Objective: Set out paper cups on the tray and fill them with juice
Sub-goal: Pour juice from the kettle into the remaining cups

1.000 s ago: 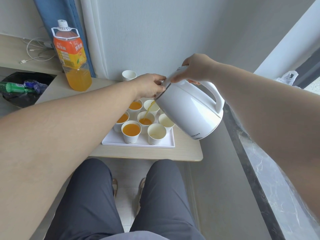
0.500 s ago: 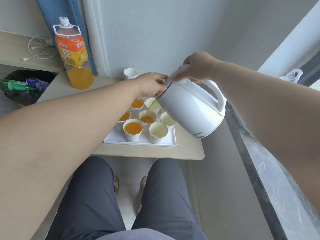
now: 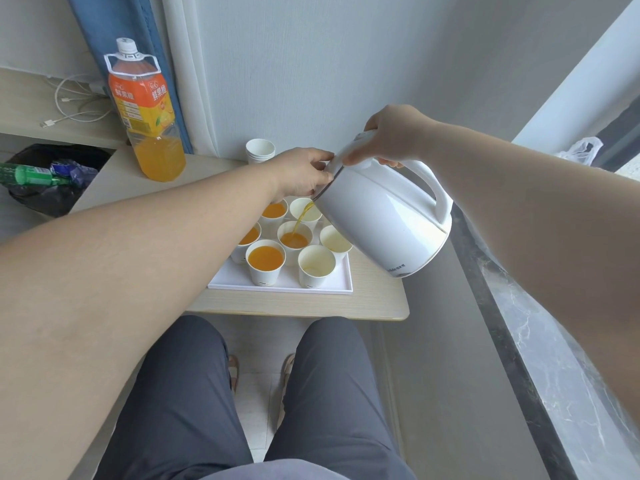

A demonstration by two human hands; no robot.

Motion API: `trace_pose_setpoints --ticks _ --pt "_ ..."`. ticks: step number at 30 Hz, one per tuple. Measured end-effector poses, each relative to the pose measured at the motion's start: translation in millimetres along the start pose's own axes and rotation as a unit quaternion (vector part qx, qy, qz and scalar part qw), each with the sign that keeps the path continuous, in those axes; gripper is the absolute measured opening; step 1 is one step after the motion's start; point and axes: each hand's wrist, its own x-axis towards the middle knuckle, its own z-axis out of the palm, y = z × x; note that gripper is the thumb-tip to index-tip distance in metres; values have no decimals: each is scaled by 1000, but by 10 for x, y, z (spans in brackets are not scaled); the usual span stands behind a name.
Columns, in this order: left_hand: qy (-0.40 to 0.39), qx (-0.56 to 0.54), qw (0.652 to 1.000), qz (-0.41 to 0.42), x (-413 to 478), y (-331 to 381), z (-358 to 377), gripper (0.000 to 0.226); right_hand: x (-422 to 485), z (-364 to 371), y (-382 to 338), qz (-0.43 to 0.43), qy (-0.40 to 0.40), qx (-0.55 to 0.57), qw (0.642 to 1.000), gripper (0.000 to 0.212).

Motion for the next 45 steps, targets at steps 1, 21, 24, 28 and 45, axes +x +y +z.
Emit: trace_pose_setpoints --ticks 1,21,24,28,45 --pt "1 0 1000 -1 3 0 1 44 1 -3 1 0 1 -2 1000 41" --pt "5 -6 1000 -2 10 -1 -2 44 51 -3 -20 0 -2 -14 1000 42" --pt "6 -6 1000 -1 6 -1 -3 44 58 3 -23 0 -3 -16 1000 42" --pt "7 -5 1000 -1 6 1 -5 44 45 -7 -30 0 -4 -16 1000 42" --pt "7 -15 1000 -3 -5 21 -16 42 77 -39 -70 -10 -8 -39 999 40"
